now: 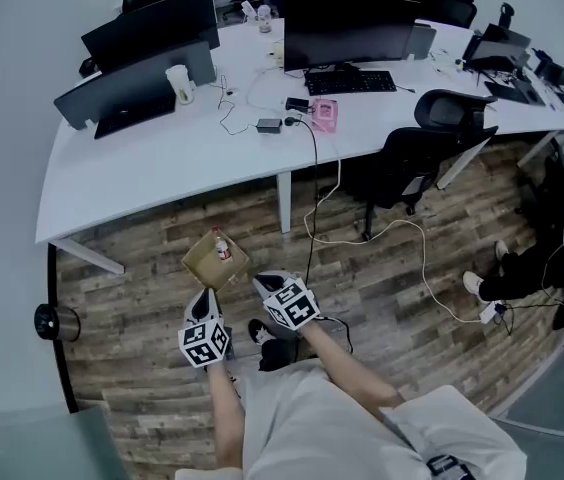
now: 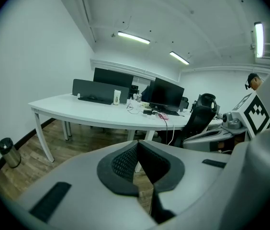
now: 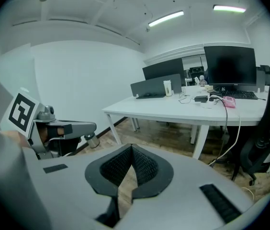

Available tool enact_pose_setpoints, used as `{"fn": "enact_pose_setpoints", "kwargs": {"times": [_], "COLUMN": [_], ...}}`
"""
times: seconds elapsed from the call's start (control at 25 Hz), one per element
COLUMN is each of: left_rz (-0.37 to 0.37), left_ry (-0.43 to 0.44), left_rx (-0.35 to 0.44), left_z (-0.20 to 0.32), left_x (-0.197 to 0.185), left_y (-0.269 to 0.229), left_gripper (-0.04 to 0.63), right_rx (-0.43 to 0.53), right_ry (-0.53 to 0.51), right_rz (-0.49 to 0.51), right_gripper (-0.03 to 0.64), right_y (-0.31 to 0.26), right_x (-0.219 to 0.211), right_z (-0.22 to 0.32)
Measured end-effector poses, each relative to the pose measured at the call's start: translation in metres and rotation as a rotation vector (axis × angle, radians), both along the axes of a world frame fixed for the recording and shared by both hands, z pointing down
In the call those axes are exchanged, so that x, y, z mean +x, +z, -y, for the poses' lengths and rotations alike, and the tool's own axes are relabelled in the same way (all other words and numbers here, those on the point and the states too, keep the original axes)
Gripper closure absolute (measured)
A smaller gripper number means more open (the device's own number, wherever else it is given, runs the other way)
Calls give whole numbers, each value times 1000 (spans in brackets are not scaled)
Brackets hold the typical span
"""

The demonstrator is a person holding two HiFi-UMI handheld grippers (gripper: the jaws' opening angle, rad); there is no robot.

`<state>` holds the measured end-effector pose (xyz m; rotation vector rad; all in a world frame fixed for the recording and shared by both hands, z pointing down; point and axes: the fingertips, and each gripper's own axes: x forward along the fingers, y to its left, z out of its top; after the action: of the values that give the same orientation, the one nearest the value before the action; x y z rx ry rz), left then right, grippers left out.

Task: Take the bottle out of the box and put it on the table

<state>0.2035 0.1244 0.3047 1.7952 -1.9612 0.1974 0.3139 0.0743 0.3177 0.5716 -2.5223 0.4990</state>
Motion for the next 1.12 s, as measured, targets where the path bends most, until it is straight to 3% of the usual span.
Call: {"fn": "enact_pose_setpoints", "kwargs": {"times": [0.52,0.92,1.12], "left_rz": [-43,-79,-92], "left_ry": [66,136,97], "left_rx": [-28,-76,-71], "left_z": [92,117,115], "left_x": [-58,-98,-121], "left_y": [8,48,50], "left_gripper": [580,580,580], "right_rx": [-48,-80,-57], "right_ry": [42,144,132], "right_rz": [-53,-56,-55], "right_gripper": [578,577,577], "right_y": [20,45,38], "right_x": [-50,-85,-102], "right_z": [72,102,108]}}
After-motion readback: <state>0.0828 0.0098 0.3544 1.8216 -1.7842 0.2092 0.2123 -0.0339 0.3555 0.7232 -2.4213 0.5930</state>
